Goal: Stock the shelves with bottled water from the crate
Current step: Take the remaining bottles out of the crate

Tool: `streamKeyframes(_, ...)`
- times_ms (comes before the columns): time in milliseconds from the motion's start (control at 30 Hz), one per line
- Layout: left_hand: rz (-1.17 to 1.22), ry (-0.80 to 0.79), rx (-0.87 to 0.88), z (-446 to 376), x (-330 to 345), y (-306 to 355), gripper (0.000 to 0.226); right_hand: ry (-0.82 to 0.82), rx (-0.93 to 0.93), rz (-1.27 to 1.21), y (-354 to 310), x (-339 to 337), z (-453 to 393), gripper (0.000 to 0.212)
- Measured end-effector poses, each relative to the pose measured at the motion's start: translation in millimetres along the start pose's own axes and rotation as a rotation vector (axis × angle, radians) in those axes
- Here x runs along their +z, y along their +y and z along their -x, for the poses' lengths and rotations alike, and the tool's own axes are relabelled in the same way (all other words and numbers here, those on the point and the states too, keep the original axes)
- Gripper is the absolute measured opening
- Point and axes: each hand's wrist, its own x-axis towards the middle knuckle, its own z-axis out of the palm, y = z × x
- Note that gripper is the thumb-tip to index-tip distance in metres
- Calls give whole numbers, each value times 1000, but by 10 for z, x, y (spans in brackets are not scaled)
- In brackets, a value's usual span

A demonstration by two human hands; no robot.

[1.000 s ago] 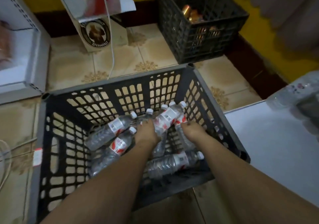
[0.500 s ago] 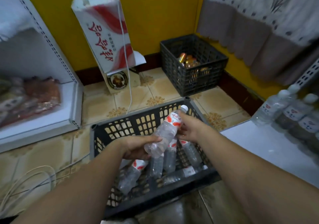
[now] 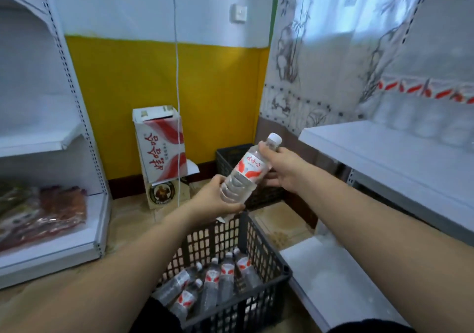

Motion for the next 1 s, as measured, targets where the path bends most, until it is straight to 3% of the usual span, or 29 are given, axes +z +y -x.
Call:
streamKeyframes(167,93,143,228,103,189,827,60,4,-229,33,-629,-570,591,51)
streamKeyframes(300,122,115,343,0,586,1470,69,30,-331,302,-881,-1213,987,79)
streamKeyframes(367,156,79,399,-70,882,1797,73,118,-369,372,-992,-1609,1106,85)
streamKeyframes(500,175,36,517,-211,1596,2354,72,295,-393,407,-1214,-2407,1392,73)
streamKeyframes(600,-11,-5,585,-361,2091,2683,74,510,-387,483,-1337,-3023,1589,78)
streamKeyframes(800,-248,-72,672,-718,2763,3138,61,872,-325,880,-1523,-4093,1877,92)
streamKeyframes(1000,-401,-126,805,-1123,3342,3613,64,1026,-327,755,-1430,-4869,1706,91)
